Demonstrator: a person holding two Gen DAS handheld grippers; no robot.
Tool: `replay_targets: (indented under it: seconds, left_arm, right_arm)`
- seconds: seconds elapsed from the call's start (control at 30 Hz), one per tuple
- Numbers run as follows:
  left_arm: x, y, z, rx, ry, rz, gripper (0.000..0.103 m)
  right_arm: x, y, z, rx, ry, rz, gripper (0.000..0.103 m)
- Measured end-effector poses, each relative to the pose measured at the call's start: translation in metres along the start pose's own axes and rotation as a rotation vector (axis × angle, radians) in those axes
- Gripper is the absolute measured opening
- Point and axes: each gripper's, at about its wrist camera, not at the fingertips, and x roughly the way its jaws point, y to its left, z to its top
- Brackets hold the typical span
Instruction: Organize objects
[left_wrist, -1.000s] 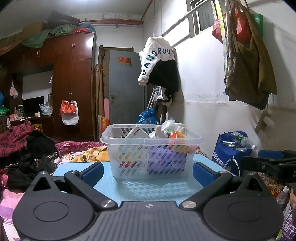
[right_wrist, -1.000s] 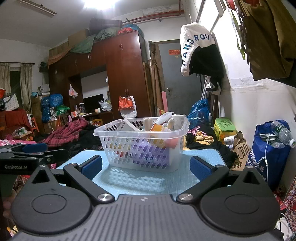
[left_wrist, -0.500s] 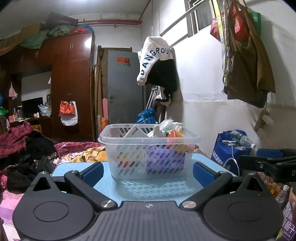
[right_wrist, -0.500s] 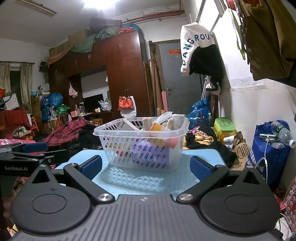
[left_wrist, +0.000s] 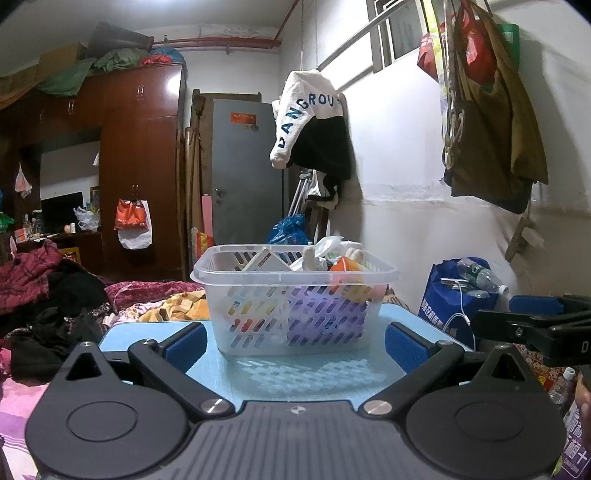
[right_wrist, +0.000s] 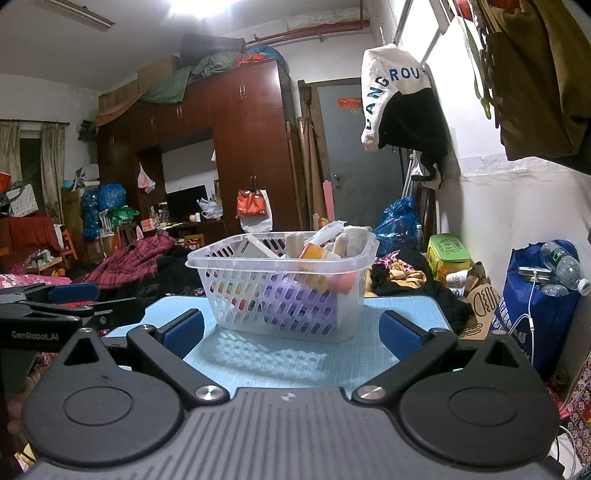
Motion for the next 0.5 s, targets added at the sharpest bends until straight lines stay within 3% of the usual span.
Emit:
replay_targets:
  seconds: [0.23,0.5]
  left_arm:
    - [0.0041,-0.0003,-0.0011,-0.011,0.005,0.027,0.103]
    - [0.0066,-0.0032,-0.0029,-0.004,-0.001,0.007,0.103]
  right_arm:
    - [0.0,0.0,0.0002,0.001,0.0,0.0,0.103]
    - [0.0002,0.0002,-0.0026,-0.005,0.003,0.005,0.103]
